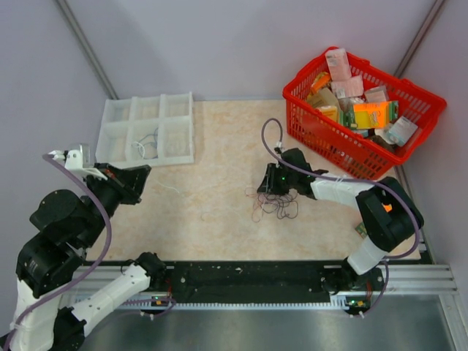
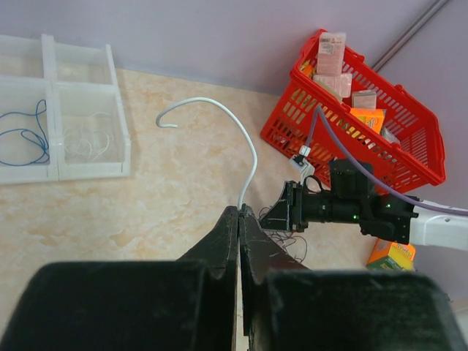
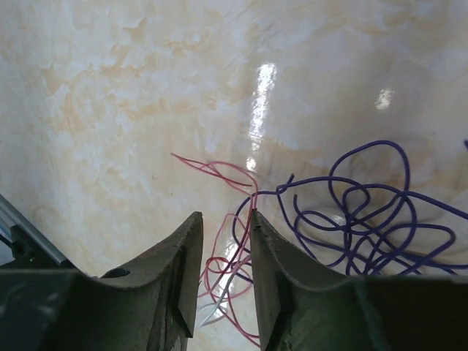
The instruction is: Untangle the cables
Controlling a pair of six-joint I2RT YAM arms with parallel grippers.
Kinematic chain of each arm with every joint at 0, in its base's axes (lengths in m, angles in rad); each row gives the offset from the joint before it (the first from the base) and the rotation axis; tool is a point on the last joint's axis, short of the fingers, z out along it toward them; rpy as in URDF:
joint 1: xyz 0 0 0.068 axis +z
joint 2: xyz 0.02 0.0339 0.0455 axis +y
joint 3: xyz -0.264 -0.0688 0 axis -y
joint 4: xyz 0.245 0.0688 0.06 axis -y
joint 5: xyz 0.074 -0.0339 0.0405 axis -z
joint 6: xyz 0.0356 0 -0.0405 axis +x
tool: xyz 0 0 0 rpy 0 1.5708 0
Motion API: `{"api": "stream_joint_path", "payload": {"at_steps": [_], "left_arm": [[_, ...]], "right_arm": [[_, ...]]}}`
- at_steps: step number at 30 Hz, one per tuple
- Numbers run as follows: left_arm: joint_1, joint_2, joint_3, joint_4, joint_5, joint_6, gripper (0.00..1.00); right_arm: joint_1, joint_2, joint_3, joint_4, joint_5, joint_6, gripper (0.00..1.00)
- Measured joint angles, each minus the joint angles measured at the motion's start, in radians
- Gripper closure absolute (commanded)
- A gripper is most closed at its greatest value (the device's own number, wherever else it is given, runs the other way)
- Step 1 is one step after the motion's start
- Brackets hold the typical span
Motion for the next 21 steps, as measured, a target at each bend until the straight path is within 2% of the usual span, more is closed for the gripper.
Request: {"api": "stream_joint_path", "payload": {"at_steps": [3,4,7,10,12,17,19,21], "left_arm": [[0.0,0.0,-0.011,0.0,0.006,-0.005,1.0],[0.0,0.0,-0.011,-0.001,0.006,-0.006,1.0],[0.0,0.0,-0.006,-0.01,-0.005,-0.002,1.0],[0.0,0.005,0.059,-0.069,-0.057,0.026,1.0],[0.0,0.014,0.161,-0.112,-0.113,0.063,1.0],[0.0,0.024,0.538,-0.12,-0.254,0.176,1.0],[0.0,0.006,0.616,-0.097,-0.288,0.2,1.0],[0.0,-0.034,0.62,-0.075,-0.312,0.208,1.0]], "right_arm": [[0.012,-0.003,-0.006,0.022,-0.02,0.028,0.98],[0.013,-0.006,-0.006,0.021,-0.02,0.034,1.0],[0.013,-0.025,-0.003,0.0,0.011,0.034,1.0],[0.014,-0.083,0.012,-0.074,0.113,0.009,1.0],[0.011,-0.145,0.022,-0.124,0.21,-0.012,1.0],[-0.028,-0.296,0.042,-0.198,0.441,-0.064,1.0],[-0.061,-0.328,0.045,-0.215,0.513,-0.085,1.0],[-0.081,-0.345,0.045,-0.229,0.552,-0.112,1.0]]}}
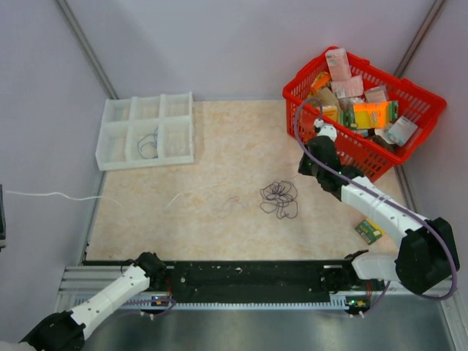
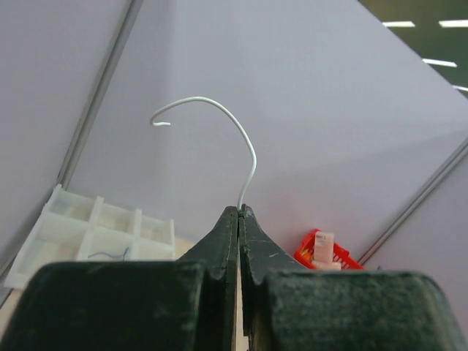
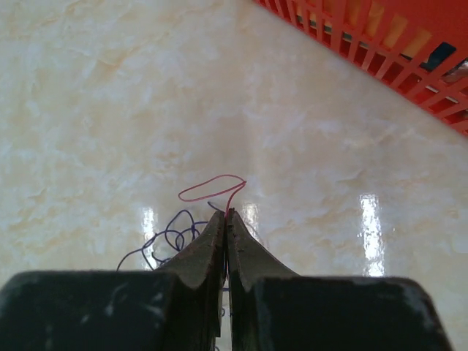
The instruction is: Untangle the cables
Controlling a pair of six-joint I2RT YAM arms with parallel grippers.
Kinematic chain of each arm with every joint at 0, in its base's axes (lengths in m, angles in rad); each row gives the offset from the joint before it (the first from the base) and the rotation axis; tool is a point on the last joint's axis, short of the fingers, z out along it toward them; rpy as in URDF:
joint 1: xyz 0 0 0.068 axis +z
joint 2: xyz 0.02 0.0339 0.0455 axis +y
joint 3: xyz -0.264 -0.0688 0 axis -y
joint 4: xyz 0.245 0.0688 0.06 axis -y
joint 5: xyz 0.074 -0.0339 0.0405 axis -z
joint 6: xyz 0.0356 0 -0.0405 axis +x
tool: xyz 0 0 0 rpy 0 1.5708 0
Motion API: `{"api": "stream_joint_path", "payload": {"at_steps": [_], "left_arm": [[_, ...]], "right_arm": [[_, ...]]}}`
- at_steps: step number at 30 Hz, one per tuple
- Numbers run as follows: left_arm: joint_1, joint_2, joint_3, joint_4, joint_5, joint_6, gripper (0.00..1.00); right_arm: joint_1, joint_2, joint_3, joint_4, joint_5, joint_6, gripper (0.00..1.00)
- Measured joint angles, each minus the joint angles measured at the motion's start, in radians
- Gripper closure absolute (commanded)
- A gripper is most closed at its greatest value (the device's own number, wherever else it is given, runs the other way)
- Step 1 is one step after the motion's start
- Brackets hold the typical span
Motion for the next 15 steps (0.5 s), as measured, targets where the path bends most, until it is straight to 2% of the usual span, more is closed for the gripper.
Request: {"api": "stream_joint_path", "payload": {"at_steps": [4,10,15], "left_arm": [[0.0,-0.029,-0.126,0.006,0.006,-0.002,1.0],[0.0,0.045,-0.324,0.001,0.083,-0.03,1.0],[-0.001,0.142,-0.299,-0.006,0.108,-0.024,1.0]], "right_arm": [[-0.005,-0.009,0.0,-0.003,-0.034,-0.055,1.0],[0.023,-0.008,-0.01,0.029,-0.215,-0.083,1.0],[0.08,-0.027,-0.013,-0.021,-0.106,-0.105,1.0]]}}
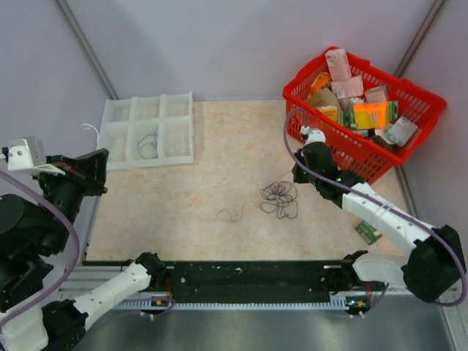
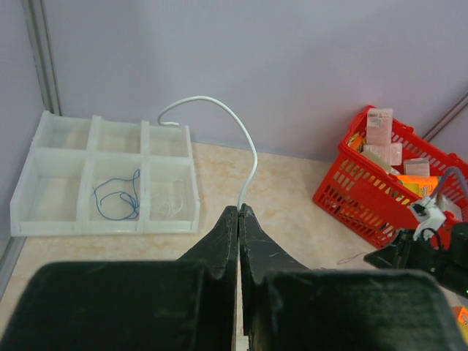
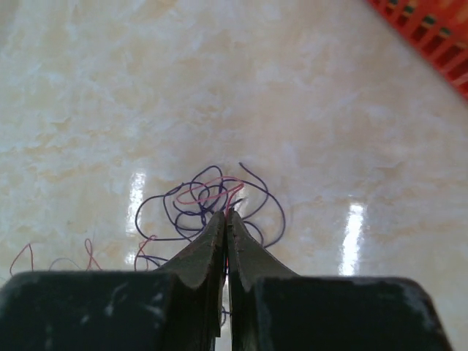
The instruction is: Untangle the cables
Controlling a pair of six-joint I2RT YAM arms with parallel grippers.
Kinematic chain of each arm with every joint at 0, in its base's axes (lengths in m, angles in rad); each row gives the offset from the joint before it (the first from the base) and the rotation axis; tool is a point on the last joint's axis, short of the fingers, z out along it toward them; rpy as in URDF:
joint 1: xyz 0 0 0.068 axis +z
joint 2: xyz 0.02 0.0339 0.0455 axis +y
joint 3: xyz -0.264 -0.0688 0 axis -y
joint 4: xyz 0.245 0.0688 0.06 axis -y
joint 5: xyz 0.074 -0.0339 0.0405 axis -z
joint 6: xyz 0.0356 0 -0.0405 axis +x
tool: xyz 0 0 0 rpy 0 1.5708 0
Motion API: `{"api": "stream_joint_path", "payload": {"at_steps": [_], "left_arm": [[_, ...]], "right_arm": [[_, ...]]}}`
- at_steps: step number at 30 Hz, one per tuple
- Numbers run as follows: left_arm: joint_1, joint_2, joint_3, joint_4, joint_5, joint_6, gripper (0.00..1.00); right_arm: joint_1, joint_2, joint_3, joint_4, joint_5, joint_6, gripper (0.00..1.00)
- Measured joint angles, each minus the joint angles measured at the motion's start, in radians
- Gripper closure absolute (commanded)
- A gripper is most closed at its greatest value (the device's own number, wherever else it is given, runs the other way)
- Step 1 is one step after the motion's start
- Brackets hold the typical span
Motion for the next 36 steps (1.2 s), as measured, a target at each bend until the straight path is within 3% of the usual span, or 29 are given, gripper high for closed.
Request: {"api": "stream_joint_path", "payload": {"at_steps": [5,10,13,19,27,33,36], "left_arm": [[0.0,-0.053,-0.058,0.031,-0.056,0.014,1.0],[0.0,-0.148,-0.384,0.109,-0.087,-0.014,1.0],[0.0,-0.095,-0.588,0.111,-0.097,-0.051,1.0],[0.0,0.037,-0.806,0.06,-0.122,-0.145,1.0],[0.0,-0.066,-0.771,-0.029,-0.278,-0.223,1.0],[0.0,-0.149,-0.521,-0.253,-0.57,-0.44,1.0],[0.0,-0.312,-0.486,-0.152,-0.652,-0.352,1.0]], "right_arm": [[-0.002,-0.18,0.109,-0.136,0.089,-0.053,1.0],[-0.003,-0.265,0.465,-0.145,0.043,-0.061,1.0],[-0.003,-0.276,0.633,-0.141,-0.008,-0.056,1.0],[-0.003,-0.251,0.899,-0.164,-0.035,-0.062,1.0],[-0.003,-0.204,1.02,-0.198,0.043,-0.139,1.0],[-0.003,-0.173,1.044,-0.23,0.263,-0.26,1.0],[-0.003,-0.171,1.044,-0.229,0.374,-0.335,1.0]]}}
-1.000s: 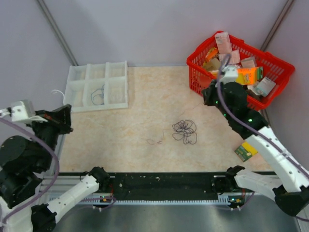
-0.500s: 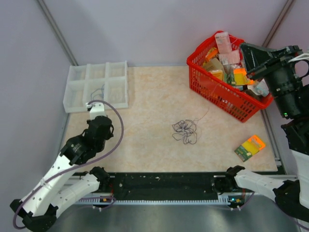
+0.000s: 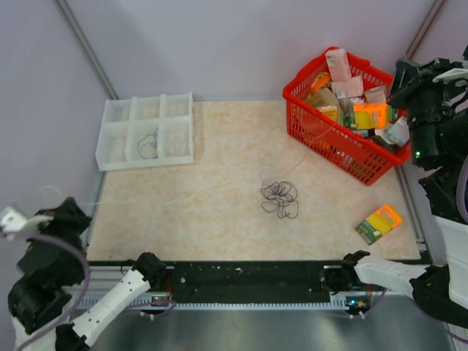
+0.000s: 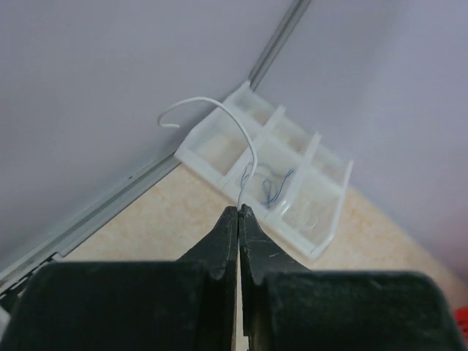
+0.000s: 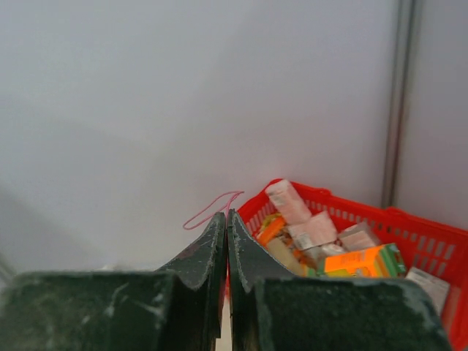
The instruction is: Untangle the cables
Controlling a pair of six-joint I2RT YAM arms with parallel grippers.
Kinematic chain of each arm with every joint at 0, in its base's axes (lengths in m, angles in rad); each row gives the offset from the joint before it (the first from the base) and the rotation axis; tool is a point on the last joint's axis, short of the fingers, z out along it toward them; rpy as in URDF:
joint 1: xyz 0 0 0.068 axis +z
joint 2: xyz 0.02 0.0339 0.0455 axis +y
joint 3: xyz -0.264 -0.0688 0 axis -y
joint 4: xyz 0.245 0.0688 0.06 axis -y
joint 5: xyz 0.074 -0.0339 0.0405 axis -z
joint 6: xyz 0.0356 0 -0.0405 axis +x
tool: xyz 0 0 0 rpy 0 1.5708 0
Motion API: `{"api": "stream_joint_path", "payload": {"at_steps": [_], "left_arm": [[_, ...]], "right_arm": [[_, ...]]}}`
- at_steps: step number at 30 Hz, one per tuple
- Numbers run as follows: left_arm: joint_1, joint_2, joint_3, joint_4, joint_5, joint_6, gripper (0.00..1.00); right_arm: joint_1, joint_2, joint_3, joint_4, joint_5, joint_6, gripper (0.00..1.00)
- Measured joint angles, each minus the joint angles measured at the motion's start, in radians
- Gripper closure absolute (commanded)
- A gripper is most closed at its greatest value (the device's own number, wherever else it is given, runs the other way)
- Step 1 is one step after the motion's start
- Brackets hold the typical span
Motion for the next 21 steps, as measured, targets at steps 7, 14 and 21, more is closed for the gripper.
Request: {"api": "stream_joint_path", "payload": {"at_steps": [7,14,21], "left_arm": [[0.0,-0.259,-0.01,0.333,-0.091,0.333,1.0],[0.0,-0.08,0.044,0.333,-0.115,0.513,1.0],[0.0,0.066,0.056,0.243,-0.053,0.622,1.0]], "right_arm": [[-0.039,-0.022,-0.061,0.099,0.175,-0.161,1.0],[-0.192,-0.028,-0.229,0.133,0.179,-0.134,1.0],[-0.453,-0.021,-0.38,0.008,-0.092,0.123,1.0]]}}
